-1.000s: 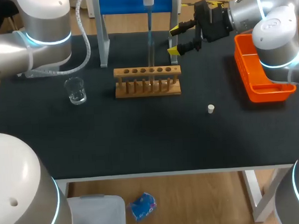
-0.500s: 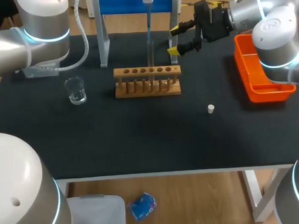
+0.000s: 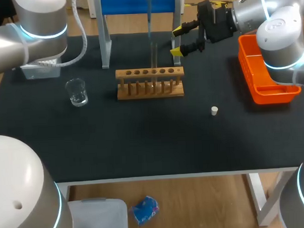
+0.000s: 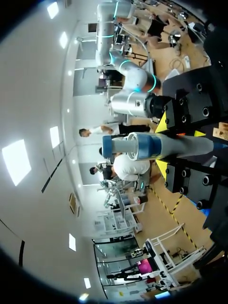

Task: Invert the test tube, pick up the pipette, mount the tip to pipette, aspirate from beaker and dispense into the tube, eject the tip, return the pipette, and cap with the stopper.

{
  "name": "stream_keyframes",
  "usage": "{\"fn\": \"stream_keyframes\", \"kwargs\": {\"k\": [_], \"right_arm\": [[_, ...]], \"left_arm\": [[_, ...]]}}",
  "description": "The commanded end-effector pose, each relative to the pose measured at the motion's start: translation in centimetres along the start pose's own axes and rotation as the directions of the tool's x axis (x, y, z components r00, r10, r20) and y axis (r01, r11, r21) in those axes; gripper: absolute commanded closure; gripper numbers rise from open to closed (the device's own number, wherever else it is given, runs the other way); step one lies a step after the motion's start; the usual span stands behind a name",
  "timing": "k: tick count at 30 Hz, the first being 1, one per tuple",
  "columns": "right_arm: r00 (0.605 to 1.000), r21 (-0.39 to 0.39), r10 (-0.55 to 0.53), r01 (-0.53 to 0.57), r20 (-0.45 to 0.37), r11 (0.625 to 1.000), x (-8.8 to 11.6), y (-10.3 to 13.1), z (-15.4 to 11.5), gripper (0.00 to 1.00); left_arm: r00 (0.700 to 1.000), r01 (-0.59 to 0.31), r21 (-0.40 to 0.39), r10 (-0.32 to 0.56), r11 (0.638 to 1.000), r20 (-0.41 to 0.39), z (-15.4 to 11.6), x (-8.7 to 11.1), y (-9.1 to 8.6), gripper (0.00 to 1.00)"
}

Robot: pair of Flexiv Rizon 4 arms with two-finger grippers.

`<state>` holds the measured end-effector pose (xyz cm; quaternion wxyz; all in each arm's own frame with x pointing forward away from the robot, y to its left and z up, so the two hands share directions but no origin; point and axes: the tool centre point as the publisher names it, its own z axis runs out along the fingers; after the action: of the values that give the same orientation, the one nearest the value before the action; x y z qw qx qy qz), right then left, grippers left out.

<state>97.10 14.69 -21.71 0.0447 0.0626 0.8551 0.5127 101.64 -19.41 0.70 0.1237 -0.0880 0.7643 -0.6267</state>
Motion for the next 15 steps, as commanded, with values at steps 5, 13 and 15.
{"fn": "stream_keyframes", "kwargs": {"k": [5,13,15], "right_arm": [[1.0,0.0,-0.001,0.001,0.001,1.0,0.0,-0.1,0.0,0.0],[1.0,0.0,-0.001,0.001,0.001,1.0,0.0,-0.1,0.0,0.0],[1.0,0.0,-0.001,0.001,0.001,1.0,0.0,-0.1,0.0,0.0]], "left_arm": [[0.999,-0.019,-0.013,0.019,1.0,0.028,-2.4,0.6,-1.3,1.0],[0.997,0.005,-0.052,0.0,0.999,0.082,-6.5,1.7,-0.2,1.0],[0.995,0.017,-0.068,-0.01,0.998,0.097,-7.6,2.3,0.6,1.0]]}}
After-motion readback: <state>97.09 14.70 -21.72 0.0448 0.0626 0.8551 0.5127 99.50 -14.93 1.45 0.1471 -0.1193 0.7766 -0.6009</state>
